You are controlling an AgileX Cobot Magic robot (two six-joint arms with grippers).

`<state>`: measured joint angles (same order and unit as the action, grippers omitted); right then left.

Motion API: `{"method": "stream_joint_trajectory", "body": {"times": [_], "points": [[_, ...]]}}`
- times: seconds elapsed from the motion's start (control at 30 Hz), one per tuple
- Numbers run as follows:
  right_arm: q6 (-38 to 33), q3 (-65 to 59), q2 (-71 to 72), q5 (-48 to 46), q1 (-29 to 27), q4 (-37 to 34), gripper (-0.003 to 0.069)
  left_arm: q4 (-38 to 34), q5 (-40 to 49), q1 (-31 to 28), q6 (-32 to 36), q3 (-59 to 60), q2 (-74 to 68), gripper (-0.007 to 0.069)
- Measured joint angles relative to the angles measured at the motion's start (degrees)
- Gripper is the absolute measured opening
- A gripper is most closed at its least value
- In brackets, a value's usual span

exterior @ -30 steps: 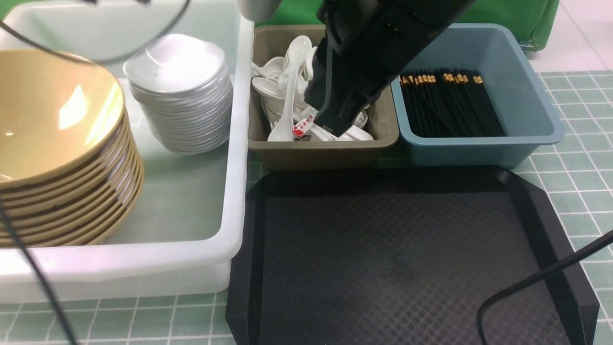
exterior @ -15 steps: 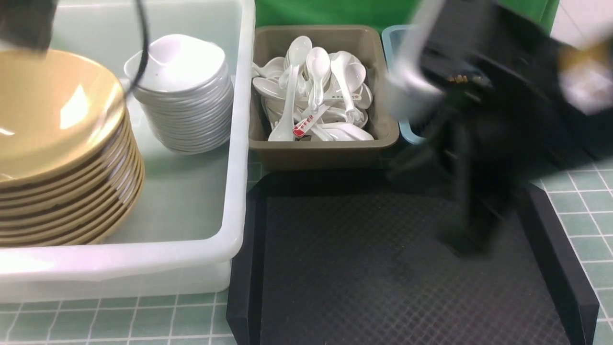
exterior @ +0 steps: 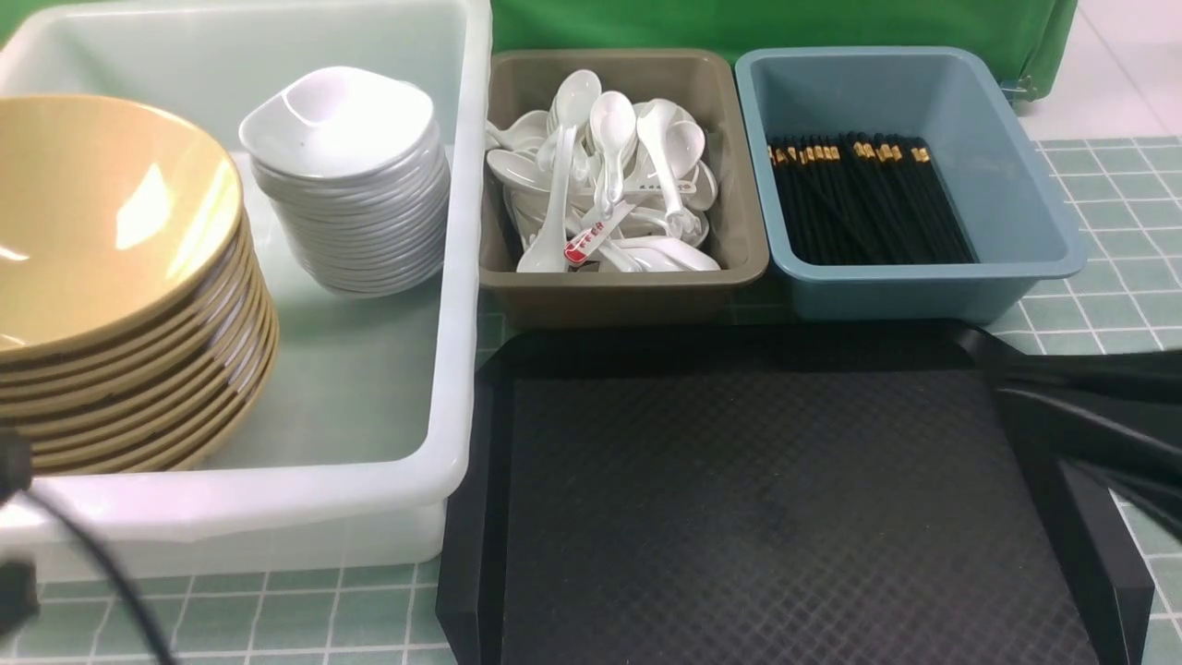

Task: On blue table put chopsticks spoon bowls plates into blue grey white boxes.

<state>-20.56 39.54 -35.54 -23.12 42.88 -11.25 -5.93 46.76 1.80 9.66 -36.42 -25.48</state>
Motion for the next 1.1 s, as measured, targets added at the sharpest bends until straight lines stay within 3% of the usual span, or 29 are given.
{"method": "stream_joint_trajectory", "body": {"times": [0.33, 0.97, 1.1], "points": [[0.0, -5.4, 6.5, 6.7, 0.0, -0.9, 0.0091, 0.0, -10.0, 0.0, 3.9, 11.9, 13.4, -0.0012], [0.4, -10.0, 7.7, 10.4, -0.1, -1.1, 0.0099, 0.0, -10.5, 0.0, 4.1, 17.0, 13.8, -0.0012], [1.4, -17.6, 15.1, 16.8, -5.9, -0.8, 0.0050, 0.0, -10.5, 0.0, 4.1, 17.3, 13.8, -0.0012]]}}
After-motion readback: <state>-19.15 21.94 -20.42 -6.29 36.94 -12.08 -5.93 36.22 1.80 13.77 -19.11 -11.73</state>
